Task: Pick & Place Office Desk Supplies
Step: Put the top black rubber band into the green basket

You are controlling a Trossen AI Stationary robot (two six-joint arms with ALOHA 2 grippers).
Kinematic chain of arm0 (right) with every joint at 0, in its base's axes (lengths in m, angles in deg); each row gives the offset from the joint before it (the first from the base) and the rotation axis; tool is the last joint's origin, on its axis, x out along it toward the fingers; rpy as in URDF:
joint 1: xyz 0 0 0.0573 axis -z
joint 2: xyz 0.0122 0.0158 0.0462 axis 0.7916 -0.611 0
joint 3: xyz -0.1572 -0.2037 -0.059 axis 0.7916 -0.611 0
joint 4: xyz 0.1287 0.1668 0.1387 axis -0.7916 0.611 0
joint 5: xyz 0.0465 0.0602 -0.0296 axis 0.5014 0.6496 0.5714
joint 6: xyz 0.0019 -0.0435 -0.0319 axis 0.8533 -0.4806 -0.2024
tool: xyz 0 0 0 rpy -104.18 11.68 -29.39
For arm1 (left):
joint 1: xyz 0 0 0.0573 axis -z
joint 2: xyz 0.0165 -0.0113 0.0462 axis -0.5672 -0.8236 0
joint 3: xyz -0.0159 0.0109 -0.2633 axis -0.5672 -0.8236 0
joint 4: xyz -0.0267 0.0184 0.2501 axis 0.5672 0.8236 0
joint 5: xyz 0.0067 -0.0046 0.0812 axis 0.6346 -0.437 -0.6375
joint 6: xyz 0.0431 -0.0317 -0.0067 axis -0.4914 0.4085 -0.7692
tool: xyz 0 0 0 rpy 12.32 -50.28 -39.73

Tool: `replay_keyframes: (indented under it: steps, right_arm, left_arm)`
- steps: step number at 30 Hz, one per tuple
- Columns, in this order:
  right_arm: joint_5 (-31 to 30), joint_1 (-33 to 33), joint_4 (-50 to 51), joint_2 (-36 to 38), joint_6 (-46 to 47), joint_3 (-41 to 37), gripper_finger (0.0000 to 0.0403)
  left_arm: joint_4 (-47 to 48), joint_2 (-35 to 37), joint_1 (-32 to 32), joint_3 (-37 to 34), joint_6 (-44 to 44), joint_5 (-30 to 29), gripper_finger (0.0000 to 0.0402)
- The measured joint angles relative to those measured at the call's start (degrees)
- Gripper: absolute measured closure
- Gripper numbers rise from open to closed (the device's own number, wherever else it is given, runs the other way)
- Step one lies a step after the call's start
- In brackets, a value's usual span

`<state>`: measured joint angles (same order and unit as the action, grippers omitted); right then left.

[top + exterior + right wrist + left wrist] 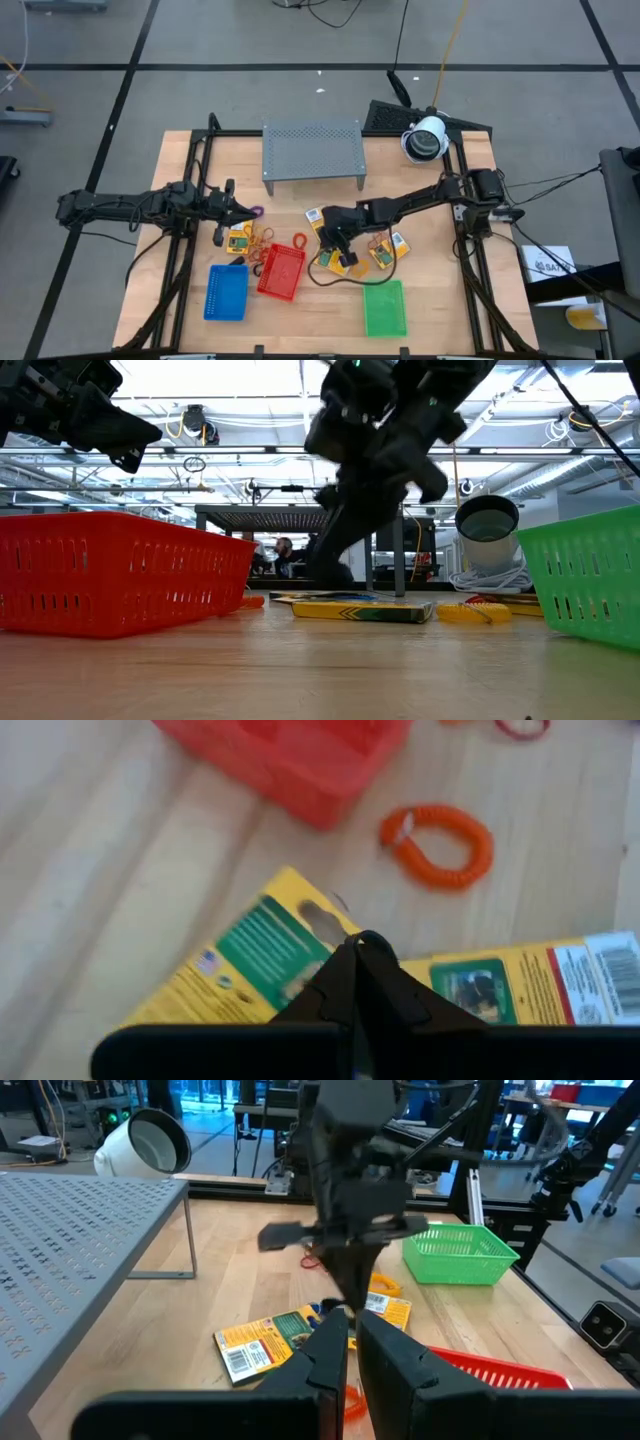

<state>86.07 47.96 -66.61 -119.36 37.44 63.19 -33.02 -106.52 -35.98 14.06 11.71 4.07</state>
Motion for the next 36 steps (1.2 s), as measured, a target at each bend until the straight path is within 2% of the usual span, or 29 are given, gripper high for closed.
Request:
replay_keyframes:
  steps: [17, 20, 28, 32, 36]
  right_arm:
    - [0.6, -0.8, 0.3, 15.0, 3.0, 0.0, 0.0403]
    - [3.5, -1.0, 1.8, 17.0, 4.7, 0.0, 0.0403]
    - [15.6, -2.4, 16.5, 22.4, 19.3, 0.0, 0.0403]
    - [15.9, -5.6, 24.2, 24.3, 26.4, 0.0, 0.0403]
    - [16.0, -10.7, 25.2, 24.9, 32.3, 0.0, 0.0403]
  left_arm:
    - [-0.4, 0.0, 0.0, 0.0, 0.3, 0.0, 0.0369]
    - [-0.4, 0.0, 0.0, 0.0, 0.3, 0.0, 0.0369]
    - [-0.4, 0.0, 0.0, 0.0, 0.4, 0.0, 0.0369]
    - [-0.5, 0.0, 0.0, 0.0, 0.4, 0.0, 0.0369]
    - [-0.5, 0.0, 0.0, 0.0, 0.6, 0.0, 0.0369]
